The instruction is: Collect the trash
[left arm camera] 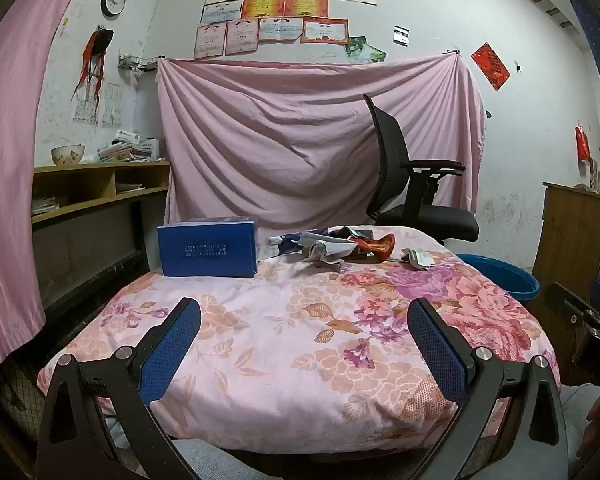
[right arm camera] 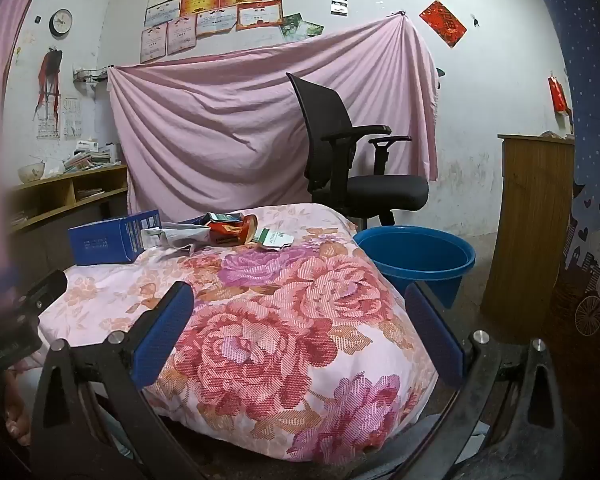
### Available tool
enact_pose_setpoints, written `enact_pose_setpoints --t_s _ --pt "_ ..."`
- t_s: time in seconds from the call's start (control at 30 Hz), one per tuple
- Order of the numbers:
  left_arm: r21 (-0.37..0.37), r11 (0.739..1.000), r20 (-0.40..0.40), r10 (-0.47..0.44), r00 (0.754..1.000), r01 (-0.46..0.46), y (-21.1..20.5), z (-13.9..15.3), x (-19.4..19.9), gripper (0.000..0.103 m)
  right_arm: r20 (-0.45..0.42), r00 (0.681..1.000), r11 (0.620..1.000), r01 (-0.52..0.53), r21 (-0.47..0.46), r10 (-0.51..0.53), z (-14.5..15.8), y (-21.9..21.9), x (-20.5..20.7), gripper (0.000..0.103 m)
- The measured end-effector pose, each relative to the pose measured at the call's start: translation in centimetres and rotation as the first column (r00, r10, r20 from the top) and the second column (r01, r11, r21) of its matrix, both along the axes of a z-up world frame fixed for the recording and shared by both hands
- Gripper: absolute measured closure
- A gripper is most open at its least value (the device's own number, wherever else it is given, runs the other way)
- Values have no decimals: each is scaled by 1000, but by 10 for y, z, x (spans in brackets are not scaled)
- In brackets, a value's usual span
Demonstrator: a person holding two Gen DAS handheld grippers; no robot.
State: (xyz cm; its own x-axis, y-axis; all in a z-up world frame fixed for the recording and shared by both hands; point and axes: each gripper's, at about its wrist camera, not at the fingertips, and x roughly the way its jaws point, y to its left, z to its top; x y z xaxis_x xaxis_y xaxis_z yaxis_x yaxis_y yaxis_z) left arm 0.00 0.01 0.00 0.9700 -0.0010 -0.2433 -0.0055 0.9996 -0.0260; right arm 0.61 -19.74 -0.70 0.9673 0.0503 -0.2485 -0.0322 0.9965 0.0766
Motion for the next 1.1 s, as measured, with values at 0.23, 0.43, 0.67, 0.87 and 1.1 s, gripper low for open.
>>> enact_pose_setpoints --t_s 0.23,0.43,0.67,0.87,1.1 --pt "3 1000 -1 0 1000 0 0 0 0 2 -7 1000 1000 0 2 0 -1 -1 1 0" --pt "3 1000 -2 0 1000 0 0 0 0 2 -7 1000 1000 0 3 0 -1 -1 0 0" --pt "3 1000 -2 0 1000 0 0 0 0 2 -8 1000 1000 0 4 0 -1 -1 0 0" --pt "4 1000 -3 -1 1000 1 0 0 0 2 -8 1000 1000 0 5 0 -1 -1 1 0" --pt "4 1000 -3 0 1000 0 0 0 0 2 -9 1000 1000 0 5 0 -1 0 1 0"
